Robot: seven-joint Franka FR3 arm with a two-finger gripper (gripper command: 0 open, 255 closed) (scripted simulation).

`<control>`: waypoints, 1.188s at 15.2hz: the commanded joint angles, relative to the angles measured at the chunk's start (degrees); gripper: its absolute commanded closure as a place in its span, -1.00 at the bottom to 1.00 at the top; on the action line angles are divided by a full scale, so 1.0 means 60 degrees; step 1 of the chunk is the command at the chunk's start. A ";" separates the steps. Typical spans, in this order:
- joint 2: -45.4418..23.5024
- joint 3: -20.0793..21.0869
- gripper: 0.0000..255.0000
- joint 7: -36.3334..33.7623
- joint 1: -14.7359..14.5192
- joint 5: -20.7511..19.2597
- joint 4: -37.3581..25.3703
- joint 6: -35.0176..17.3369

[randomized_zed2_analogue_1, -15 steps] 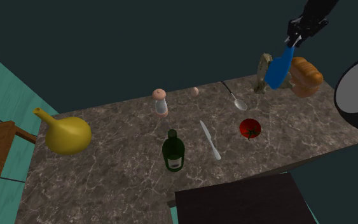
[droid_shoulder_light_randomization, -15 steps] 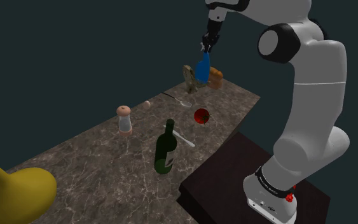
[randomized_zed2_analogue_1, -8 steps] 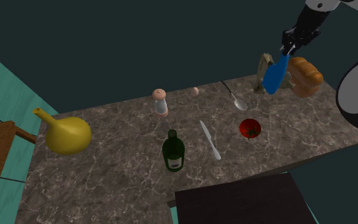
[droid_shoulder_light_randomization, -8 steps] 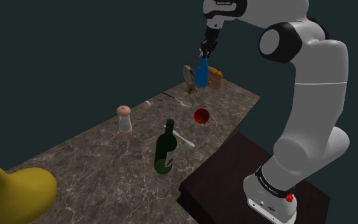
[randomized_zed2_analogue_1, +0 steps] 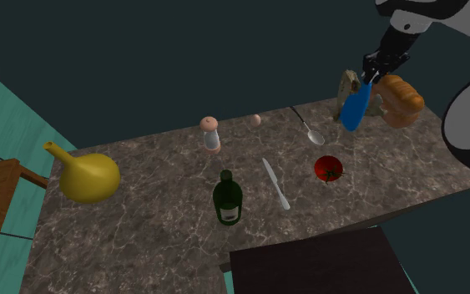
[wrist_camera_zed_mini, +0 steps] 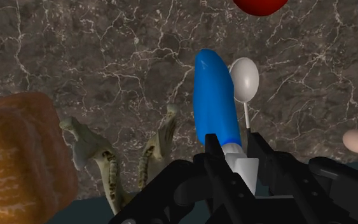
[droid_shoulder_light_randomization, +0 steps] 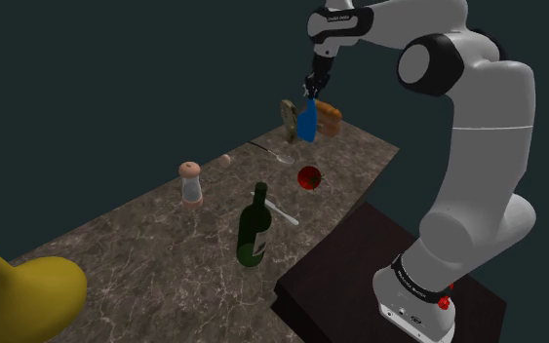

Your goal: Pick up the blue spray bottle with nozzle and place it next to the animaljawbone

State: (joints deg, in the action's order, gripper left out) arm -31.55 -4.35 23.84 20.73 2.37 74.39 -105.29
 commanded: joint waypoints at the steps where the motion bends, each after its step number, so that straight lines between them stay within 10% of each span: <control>1: -0.0053 0.0003 1.00 0.0000 -0.0003 0.0005 0.0159 -0.0220; 18: -0.0659 0.0036 1.00 0.0040 -0.0008 0.0060 0.1395 -0.2060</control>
State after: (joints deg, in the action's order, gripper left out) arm -35.14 -4.16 24.10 20.70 2.71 82.57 -117.06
